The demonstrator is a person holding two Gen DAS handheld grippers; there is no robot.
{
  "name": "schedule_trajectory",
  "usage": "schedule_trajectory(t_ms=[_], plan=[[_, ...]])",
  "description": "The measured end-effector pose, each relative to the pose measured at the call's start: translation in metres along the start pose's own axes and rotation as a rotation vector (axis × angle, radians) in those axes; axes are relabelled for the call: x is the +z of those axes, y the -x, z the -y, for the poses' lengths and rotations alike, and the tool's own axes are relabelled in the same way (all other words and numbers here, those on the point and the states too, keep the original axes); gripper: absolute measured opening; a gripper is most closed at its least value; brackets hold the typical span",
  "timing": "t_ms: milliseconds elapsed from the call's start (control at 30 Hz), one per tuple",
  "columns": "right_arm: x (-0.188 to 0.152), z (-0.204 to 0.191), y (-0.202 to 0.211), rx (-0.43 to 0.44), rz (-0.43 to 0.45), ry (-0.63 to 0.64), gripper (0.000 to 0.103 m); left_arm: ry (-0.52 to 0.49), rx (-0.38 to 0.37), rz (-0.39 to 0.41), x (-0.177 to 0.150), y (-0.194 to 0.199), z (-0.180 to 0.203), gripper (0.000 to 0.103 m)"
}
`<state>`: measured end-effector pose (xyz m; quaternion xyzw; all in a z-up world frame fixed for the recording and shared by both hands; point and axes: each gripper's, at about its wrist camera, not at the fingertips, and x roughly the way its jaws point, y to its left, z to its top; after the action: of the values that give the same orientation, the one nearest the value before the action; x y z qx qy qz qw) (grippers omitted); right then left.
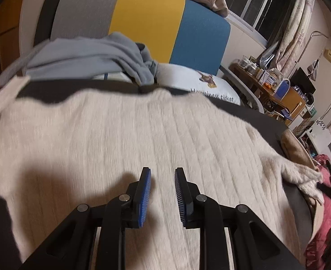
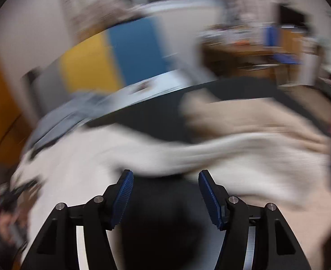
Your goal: Fold clothes
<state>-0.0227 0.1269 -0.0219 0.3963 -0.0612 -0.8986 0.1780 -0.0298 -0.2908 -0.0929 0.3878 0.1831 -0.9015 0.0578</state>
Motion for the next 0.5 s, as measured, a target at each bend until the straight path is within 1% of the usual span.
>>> schedule_trajectory(t_ms=[100, 167, 200, 267, 300, 367, 433, 500], plan=[[0.003, -0.075, -0.055, 0.151, -0.071, 0.096, 0.062, -0.051, 0.004, 0.018, 0.022, -0.006, 0.007, 0.022], [0.013, -0.112, -0.083, 0.206, -0.085, 0.124, 0.062, -0.080, 0.034, 0.021, 0.036, -0.015, 0.007, 0.022], [0.019, -0.126, -0.096, 0.226, -0.090, 0.125, 0.062, -0.076, 0.045, 0.020, 0.043, -0.019, 0.003, 0.022], [0.033, -0.146, -0.122, 0.240, -0.097, 0.115, 0.063, -0.049, 0.058, 0.013, 0.051, -0.027, -0.007, 0.022], [0.037, -0.155, -0.135, 0.229, -0.102, 0.114, 0.067, -0.033, 0.064, 0.010, 0.055, -0.032, -0.013, 0.022], [0.051, -0.156, -0.162, 0.203, -0.138, 0.107, 0.067, -0.033, 0.059, 0.008, 0.064, -0.041, -0.019, 0.022], [0.061, -0.160, -0.179, 0.191, -0.158, 0.113, 0.067, -0.051, 0.031, 0.000, 0.070, -0.050, -0.018, 0.022], [0.068, -0.165, -0.196, 0.198, -0.186, 0.144, 0.067, -0.101, 0.038, -0.072, 0.069, -0.070, -0.014, 0.022]])
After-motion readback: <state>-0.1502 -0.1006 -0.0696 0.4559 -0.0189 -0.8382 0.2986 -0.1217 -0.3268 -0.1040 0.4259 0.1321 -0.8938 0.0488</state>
